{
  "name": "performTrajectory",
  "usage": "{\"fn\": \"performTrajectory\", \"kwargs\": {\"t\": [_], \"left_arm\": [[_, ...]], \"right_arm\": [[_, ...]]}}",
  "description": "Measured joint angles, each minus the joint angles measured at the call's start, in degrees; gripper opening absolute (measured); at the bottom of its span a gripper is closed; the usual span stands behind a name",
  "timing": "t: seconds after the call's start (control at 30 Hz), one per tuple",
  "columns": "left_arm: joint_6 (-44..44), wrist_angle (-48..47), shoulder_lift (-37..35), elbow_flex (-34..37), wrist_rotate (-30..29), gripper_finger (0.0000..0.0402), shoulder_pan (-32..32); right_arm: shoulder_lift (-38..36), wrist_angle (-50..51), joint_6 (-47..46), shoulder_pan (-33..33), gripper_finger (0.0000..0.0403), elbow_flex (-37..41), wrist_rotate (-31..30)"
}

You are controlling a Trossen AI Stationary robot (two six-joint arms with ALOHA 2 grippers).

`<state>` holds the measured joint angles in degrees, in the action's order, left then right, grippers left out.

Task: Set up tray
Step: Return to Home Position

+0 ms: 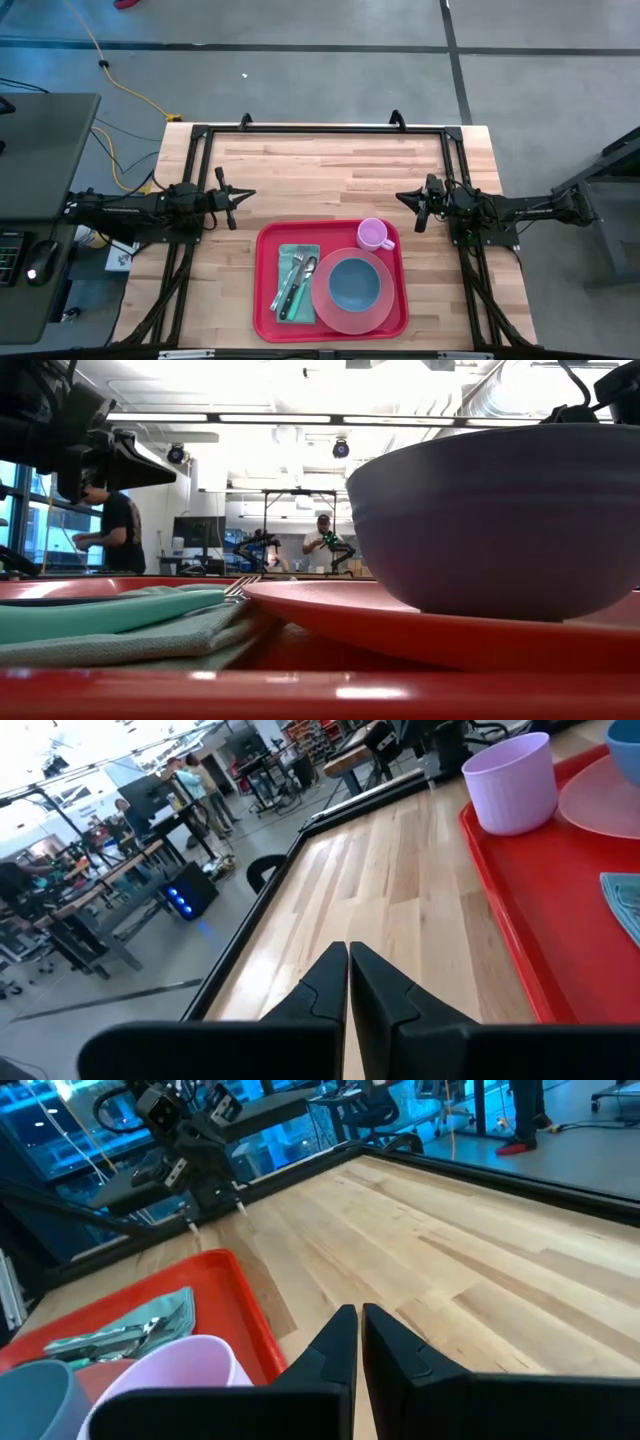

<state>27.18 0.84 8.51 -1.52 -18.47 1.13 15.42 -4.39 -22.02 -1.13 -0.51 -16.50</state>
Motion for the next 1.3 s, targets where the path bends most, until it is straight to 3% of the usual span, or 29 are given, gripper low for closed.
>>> {"fn": "performTrajectory", "kwargs": {"t": [0.33, 1.3], "left_arm": [[-0.4, 0.0, 0.0, 0.0, 0.3, 0.0049, 0.0], [-0.4, -0.1, 0.0, 0.0, 0.4, 0.0049, 0.0]], "right_arm": [[0.0, 0.0, -2.0, 0.0, 0.0001, 0.0, 3.8], [0.0, 0.0, -1.9, 0.0, 0.0, 0.0, 3.0]]}}
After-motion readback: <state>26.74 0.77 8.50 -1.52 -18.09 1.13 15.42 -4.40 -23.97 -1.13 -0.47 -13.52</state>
